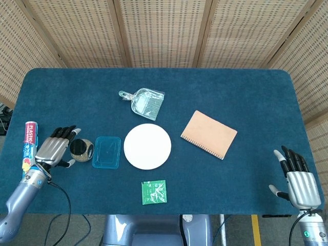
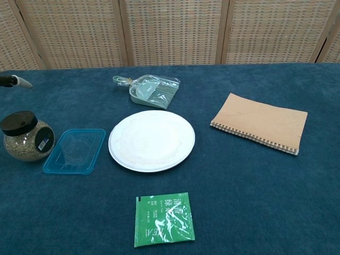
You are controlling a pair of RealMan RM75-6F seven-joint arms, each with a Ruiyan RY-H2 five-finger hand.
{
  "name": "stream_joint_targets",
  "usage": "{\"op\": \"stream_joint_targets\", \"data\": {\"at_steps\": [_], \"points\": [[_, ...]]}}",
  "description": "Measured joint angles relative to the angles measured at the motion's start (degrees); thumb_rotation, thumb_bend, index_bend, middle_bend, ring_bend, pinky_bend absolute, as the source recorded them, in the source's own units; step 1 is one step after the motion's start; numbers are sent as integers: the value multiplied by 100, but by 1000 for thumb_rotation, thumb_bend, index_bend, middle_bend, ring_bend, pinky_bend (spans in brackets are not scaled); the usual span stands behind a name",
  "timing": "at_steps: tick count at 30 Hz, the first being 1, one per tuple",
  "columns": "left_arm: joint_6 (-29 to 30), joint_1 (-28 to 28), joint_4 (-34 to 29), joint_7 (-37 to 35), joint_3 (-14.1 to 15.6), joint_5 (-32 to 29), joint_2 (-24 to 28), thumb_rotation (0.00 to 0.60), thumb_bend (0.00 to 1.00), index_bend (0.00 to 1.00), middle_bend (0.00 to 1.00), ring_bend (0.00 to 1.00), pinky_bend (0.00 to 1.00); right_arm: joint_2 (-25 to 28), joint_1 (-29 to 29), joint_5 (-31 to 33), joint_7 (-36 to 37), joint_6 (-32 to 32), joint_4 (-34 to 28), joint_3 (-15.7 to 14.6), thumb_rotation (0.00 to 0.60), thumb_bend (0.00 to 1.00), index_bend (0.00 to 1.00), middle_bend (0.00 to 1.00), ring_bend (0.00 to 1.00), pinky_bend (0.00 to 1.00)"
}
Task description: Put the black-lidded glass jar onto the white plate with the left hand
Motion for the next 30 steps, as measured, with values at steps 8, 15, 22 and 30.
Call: {"op": "stream_joint_targets", "data": {"at_steps": [8, 15, 22, 30], "points": [[-64, -240, 193, 228, 151, -336, -319, 600, 279, 0, 0, 0, 58, 39, -12, 20, 86, 29, -7, 20, 600, 30, 86, 0, 0, 84], [-4, -393, 514, 341, 269, -595, -639, 600, 281, 17, 0, 0, 116, 50, -5, 32, 110, 9, -1, 23, 600, 30, 86, 0, 0, 84], [352, -416, 698, 338, 263, -615, -971, 600, 339, 257, 5, 48, 275, 54, -5, 47, 105, 0, -2, 22, 600, 30, 86, 0, 0, 85], [592, -441, 960, 431, 291, -683, -1360, 600, 412, 480, 170, 196, 394, 57, -9, 37, 113, 17, 0, 24, 600, 31, 86, 0, 0, 84]]}}
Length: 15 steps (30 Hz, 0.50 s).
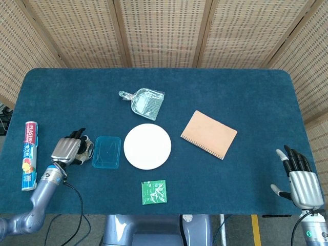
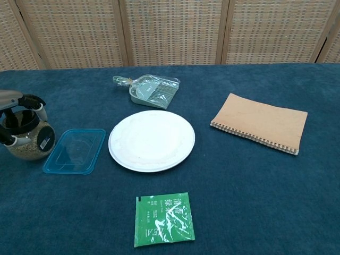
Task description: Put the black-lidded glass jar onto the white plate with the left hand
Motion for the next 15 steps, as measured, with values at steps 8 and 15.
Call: {"op": "stream_joint_targets", "data": {"at_steps": [8, 15], "points": [[418, 33, 126, 113, -38, -25, -201, 600, 472, 620, 303, 276, 455, -1, 2, -2, -14, -16, -4, -11, 600, 32, 86, 0, 0, 85], [609, 54, 42, 154, -133, 37, -187, 600, 476, 622, 303, 276, 455, 2, -2, -10, -7, -3, -15, -12, 600, 31, 86, 0, 0, 84]]}}
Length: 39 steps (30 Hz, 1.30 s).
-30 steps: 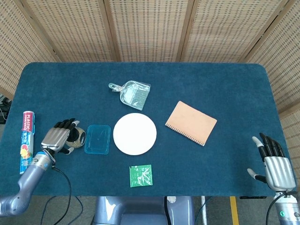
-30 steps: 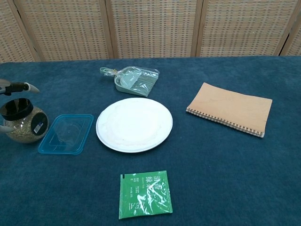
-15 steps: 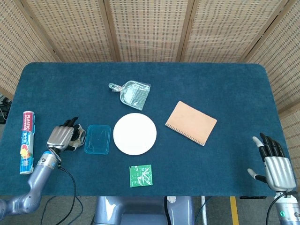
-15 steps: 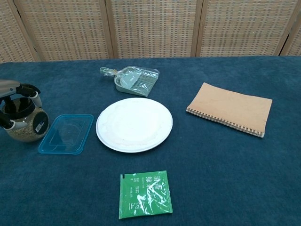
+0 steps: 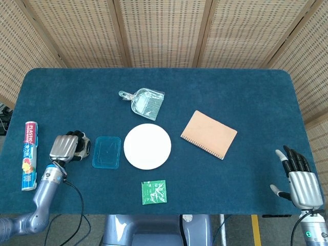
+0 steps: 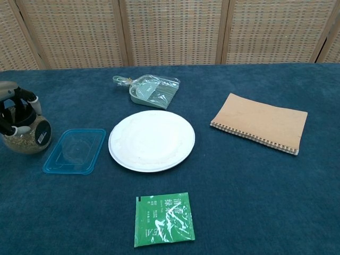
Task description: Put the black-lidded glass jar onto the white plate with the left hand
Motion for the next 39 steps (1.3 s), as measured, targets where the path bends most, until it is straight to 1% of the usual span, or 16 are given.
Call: {"op": "stream_joint_targets", "data": {"at_steps": [10, 17, 22, 27, 34, 39], "points": [[107, -221, -570, 271, -270, -40, 215, 600, 476, 621, 304, 276, 455, 14, 4, 18, 55, -11, 16, 11, 600, 31, 86, 0, 0, 84], [155, -561, -841, 634, -517, -225, 70, 600, 475, 620, 303, 276, 455, 38, 13, 47, 140, -29, 24, 28, 600, 30, 86, 0, 0, 84], [142, -896, -987, 872, -698, -493, -228, 600, 475, 621, 303, 275, 455, 66, 21, 103, 239, -64, 45, 49, 600, 32, 85, 0, 0, 84], [207, -1240, -987, 1278, -790, -802, -657, 600, 475, 621, 303, 274, 454, 105, 32, 123, 330, -112, 44, 49, 600, 31, 86, 0, 0, 84], [306, -1670, -656, 1542, -863, -988, -1305, 600, 474, 626, 302, 274, 453, 139, 57, 163, 459, -190, 48, 53, 600, 30, 86, 0, 0, 84], [349, -1903, -354, 1613, -936, -1035, -1666, 600, 470, 629, 294, 268, 448, 178, 72, 200, 594, -231, 64, 68, 600, 31, 86, 0, 0, 84]]}}
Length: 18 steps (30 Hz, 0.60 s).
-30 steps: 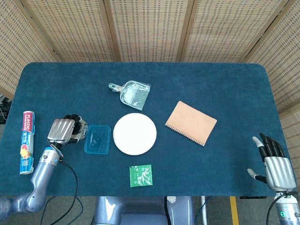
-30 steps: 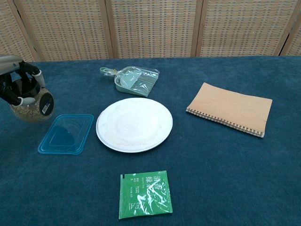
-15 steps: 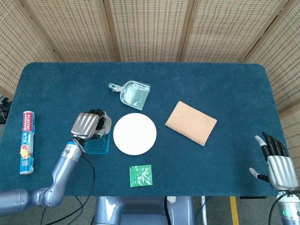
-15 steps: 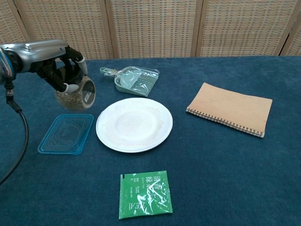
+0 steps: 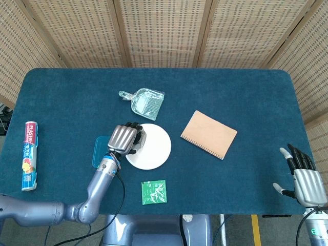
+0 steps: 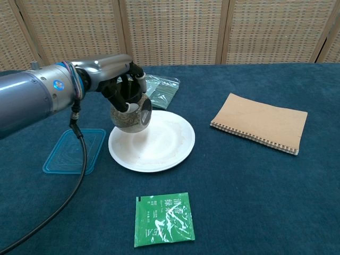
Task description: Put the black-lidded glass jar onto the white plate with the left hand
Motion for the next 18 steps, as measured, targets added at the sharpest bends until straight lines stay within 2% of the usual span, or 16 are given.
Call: {"op": "stream_joint_targets", "data": {"at_steps": [11, 18], "points": [[-105, -451, 488, 326, -28, -400, -626, 600, 466, 618, 280, 248, 431, 103, 16, 87, 310, -85, 17, 28, 600, 29, 86, 0, 0, 84], [-112, -579, 679, 387, -22, -478, -794, 600, 458, 570, 248, 213, 390, 128, 20, 102, 392, -93, 33, 38, 600, 29, 86, 0, 0, 85]]}}
